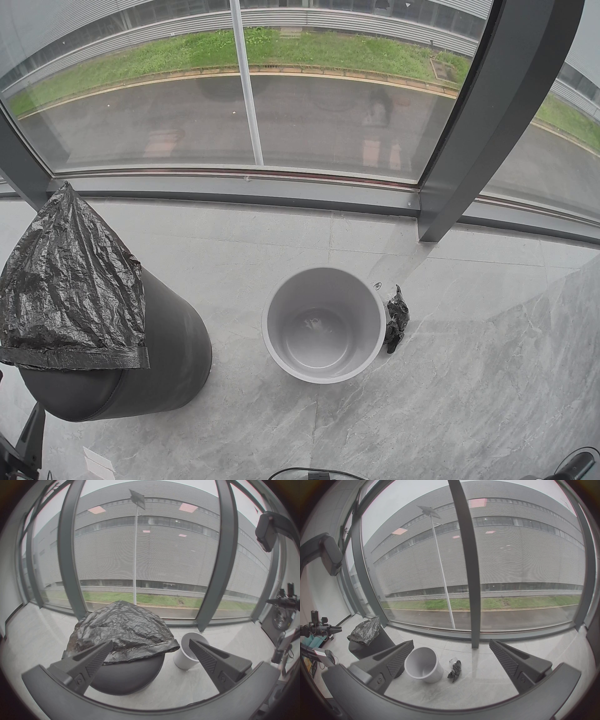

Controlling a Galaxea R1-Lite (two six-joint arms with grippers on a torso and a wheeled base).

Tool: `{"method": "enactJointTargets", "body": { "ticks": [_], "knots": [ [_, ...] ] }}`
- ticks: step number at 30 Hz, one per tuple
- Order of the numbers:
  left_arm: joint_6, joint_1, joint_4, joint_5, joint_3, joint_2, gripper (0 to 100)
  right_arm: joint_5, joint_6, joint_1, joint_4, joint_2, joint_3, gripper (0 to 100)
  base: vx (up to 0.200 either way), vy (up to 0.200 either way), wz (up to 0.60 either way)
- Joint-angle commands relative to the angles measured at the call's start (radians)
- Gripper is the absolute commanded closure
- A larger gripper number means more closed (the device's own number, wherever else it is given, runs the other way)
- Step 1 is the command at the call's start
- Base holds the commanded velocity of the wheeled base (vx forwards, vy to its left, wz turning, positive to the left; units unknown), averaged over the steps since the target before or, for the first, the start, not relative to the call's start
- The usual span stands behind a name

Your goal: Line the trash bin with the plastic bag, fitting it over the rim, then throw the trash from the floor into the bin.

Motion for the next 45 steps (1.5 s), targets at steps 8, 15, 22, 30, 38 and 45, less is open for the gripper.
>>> {"method": "enactJointTargets", "body": {
  "ticks": [8, 15, 22, 30, 38, 45],
  "knots": [
    [0.557, -0.106, -0.007, -0.061, -0.106, 0.521, 0, 0.051, -0.062, 0.240, -0.388, 0.633, -0.062, 0, 0.000, 0.000, 0.00],
    [0.827, -0.123, -0.122, 0.045, -0.134, 0.655, 0, 0.051, -0.059, 0.237, -0.437, 0.712, -0.051, 0, 0.000, 0.000, 0.00],
    [0.851, -0.230, -0.268, 0.054, -0.152, 0.817, 0, 0.051, -0.059, 0.240, -0.439, 0.737, -0.039, 0, 0.000, 0.000, 0.00],
    [0.848, -0.339, -0.290, 0.129, -0.151, 0.876, 0, 0.051, -0.049, 0.237, -0.439, 0.771, -0.030, 0, 0.000, 0.000, 0.00],
    [0.850, -0.330, -0.288, 0.131, -0.152, 0.871, 0, 0.051, -0.045, 0.237, -0.439, 0.772, -0.028, 0, 0.000, 0.000, 0.00],
    [0.899, -0.327, -0.287, 0.200, -0.124, 0.882, 0, 0.051, -0.043, 0.238, -0.439, 0.774, -0.028, 0, 0.000, 0.000, 0.00]
  ]
}}
